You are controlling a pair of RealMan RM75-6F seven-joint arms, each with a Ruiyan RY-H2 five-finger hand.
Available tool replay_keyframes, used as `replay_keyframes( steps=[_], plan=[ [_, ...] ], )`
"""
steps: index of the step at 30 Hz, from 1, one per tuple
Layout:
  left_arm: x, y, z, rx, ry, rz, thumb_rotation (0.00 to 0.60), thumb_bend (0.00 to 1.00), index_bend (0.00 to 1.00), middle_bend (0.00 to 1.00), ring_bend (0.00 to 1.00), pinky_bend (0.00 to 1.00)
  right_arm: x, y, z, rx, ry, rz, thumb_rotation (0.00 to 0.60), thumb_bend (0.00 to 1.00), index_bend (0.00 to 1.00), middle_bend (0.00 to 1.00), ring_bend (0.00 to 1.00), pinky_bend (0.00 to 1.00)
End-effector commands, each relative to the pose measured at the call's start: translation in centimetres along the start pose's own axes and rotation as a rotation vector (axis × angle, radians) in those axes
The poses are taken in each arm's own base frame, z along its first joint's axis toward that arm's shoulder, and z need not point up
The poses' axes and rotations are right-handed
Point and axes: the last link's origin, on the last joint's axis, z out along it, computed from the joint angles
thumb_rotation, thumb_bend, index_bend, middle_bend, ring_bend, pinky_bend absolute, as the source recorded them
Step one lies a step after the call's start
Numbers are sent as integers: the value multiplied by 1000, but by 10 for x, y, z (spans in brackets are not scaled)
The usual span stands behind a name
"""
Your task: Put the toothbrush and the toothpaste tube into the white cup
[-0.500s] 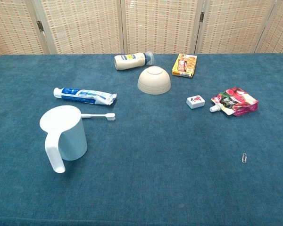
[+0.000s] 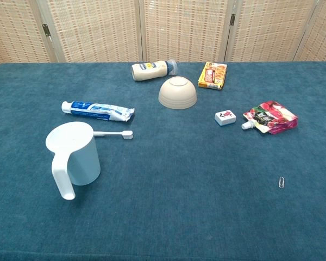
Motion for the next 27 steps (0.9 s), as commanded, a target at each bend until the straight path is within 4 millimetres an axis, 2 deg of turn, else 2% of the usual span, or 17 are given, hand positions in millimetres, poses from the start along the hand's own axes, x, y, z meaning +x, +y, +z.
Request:
replay_keyframes(
  steps=[1,6,11,14,18,21,27],
  plan=[
    [1,0,1,-1,4,-1,600,391,342,461,324,457,1,0,0,-1,2,-1,600,210,37,192,201,178],
    [3,-1,9,-12,15,0,600,391,345,460,331,456,3,0,-1,1,10,-3,600,209,37,192,201,178],
    [8,-1,34,-73,43,-16,600,391,361,463,361,457,5,-1,0,9,15,-5,600,210,37,192,201,178],
    [11,0,55,-118,50,-12,600,391,385,522,439,481,6,-3,-1,14,18,-6,600,209,37,192,201,178],
    [8,1,83,-163,7,-20,600,391,428,665,594,665,8,-4,-2,16,23,-9,600,210,37,192,202,178],
    [5,5,104,-205,-35,-5,600,391,450,753,669,793,9,-5,-3,16,25,-13,600,210,37,192,201,178],
    [-6,15,140,-259,-97,-10,600,391,465,888,777,900,11,-7,-5,13,29,-18,600,209,37,192,201,178]
  ],
)
